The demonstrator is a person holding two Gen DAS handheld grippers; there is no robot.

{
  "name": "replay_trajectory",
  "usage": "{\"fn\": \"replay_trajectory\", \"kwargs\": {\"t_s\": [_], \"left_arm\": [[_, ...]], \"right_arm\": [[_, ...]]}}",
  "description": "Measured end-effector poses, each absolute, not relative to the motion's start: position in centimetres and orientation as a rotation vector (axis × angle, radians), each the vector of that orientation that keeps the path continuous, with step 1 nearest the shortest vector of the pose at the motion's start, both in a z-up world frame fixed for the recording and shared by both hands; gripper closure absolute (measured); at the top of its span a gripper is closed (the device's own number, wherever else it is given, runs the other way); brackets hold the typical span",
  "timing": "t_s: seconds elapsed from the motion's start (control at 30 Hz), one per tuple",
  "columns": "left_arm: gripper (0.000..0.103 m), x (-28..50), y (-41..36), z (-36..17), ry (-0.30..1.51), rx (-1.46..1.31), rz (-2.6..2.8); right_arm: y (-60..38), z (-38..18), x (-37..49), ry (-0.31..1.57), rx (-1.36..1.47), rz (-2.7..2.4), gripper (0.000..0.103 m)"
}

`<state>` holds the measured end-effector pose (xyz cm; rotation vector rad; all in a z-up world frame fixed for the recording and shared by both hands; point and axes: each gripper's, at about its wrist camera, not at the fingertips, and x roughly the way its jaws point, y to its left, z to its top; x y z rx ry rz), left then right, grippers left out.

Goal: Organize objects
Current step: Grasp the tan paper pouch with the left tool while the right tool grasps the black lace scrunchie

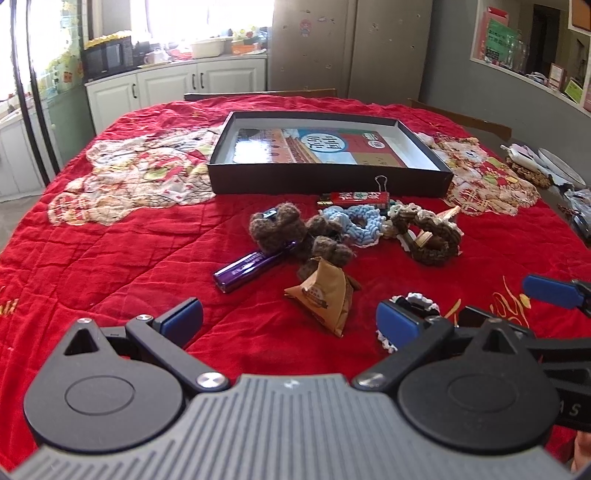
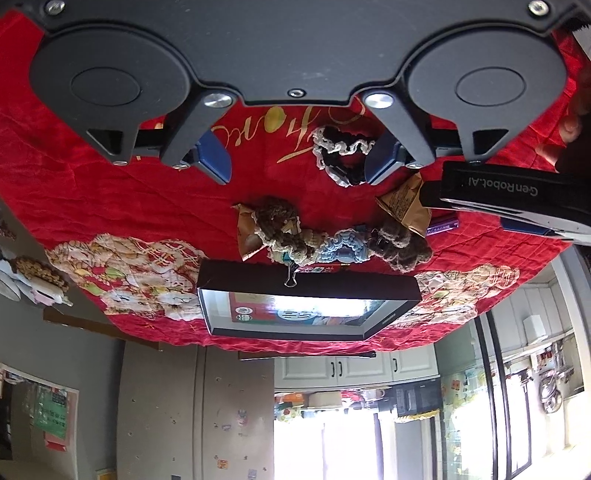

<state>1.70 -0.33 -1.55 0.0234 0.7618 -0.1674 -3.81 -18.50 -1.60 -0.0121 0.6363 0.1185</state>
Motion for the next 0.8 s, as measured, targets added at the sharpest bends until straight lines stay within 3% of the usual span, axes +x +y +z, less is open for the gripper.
{"fn": "replay_trajectory", "kwargs": {"t_s": [0.23, 0.57, 0.8], "left_arm": [[0.01, 3.5, -0.2, -2.8, 0.785, 0.026, -0.215], [0.024, 5.5, -0.1, -4.4, 0.815, 0.013, -0.295], [0.042, 6.0, -0.5, -5.0, 0.821, 0.022, -0.33]], "right_arm": [[-18.2, -3.1, -2.2, 0.674, -0.058, 0.201, 0.033], [-18.1, -4.9, -0.1, 0.734, -0.075, 0.299, 0.055], [-17.5, -5.6, 0.4, 0.763, -0.104, 0.333, 0.062]]}}
